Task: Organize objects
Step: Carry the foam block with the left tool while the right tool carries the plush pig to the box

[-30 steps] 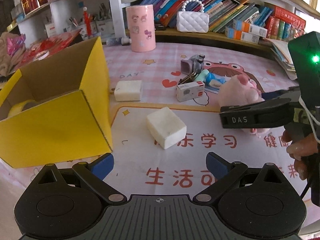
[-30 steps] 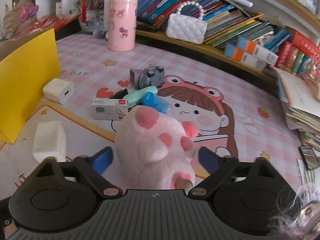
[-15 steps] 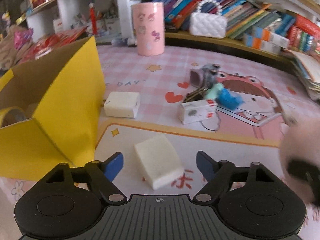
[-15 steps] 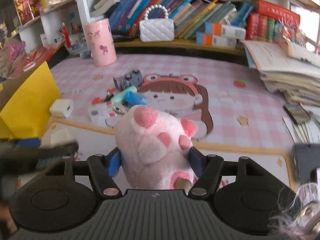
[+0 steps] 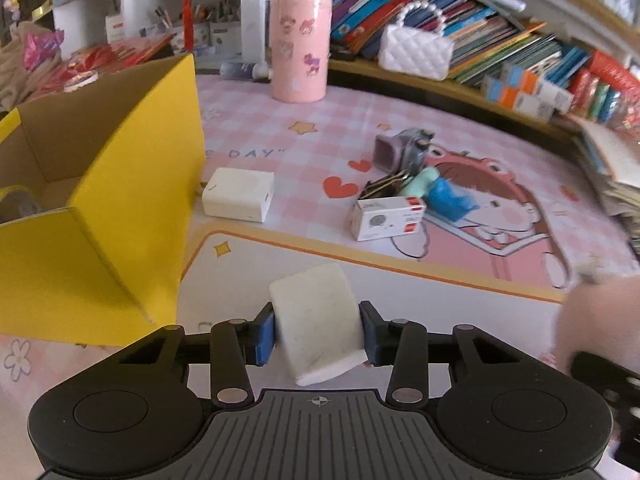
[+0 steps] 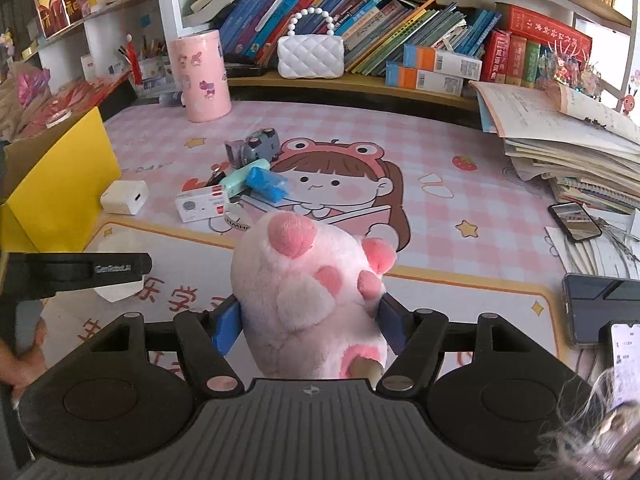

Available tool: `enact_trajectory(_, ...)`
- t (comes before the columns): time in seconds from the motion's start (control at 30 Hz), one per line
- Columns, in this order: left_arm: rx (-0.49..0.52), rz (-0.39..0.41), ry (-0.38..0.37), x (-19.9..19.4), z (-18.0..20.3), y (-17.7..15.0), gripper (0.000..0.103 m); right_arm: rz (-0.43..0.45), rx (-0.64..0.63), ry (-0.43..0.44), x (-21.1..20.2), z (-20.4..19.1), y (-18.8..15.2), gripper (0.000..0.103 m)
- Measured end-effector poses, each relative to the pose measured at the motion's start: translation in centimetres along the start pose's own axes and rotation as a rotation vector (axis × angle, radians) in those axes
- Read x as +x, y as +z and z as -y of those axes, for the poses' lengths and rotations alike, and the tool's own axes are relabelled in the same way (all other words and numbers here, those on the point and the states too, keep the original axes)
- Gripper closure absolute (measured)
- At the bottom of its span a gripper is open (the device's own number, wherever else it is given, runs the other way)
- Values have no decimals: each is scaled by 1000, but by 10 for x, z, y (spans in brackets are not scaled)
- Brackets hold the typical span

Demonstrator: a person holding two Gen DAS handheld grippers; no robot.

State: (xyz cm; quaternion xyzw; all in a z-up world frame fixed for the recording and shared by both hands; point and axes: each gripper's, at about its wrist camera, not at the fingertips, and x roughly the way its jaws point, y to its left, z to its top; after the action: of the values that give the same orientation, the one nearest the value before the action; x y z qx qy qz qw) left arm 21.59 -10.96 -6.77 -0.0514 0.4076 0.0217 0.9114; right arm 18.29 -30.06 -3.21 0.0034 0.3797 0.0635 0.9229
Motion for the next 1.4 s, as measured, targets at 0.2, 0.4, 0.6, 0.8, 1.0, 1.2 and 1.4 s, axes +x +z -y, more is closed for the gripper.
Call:
enact_trajectory(0.2,-25,5,-67,-35,-24,-16,63,-13,-11,34,-5,-26,-6,36)
enact_trajectory(0.4,-32,20,-82,-60,-56,-30,63,-21,-54,76,-13,-67,-12,36)
enact_trajectory(0.6,-62,33,-72,-84,-103,-43,64,-24,-102,122,-23,-119,-18,36)
enact_trajectory(0.8,-106,69,-51,-110,-151,-54,64,-19,-159,161,-36,-172,-26,36)
enact_trajectory(1.0,-133,82,-50,-128,-188,-65,64,-13,-192,179,-50,-214,-39,36)
enact_trajectory(1.2,-112,95,-57,-144,-209,-75,64,-6,-175,175,-63,-239,-53,36)
enact_trajectory(1.4,-96,115,-62,-158,-226,-83,64,5,-160,171,-75,-259,-64,36)
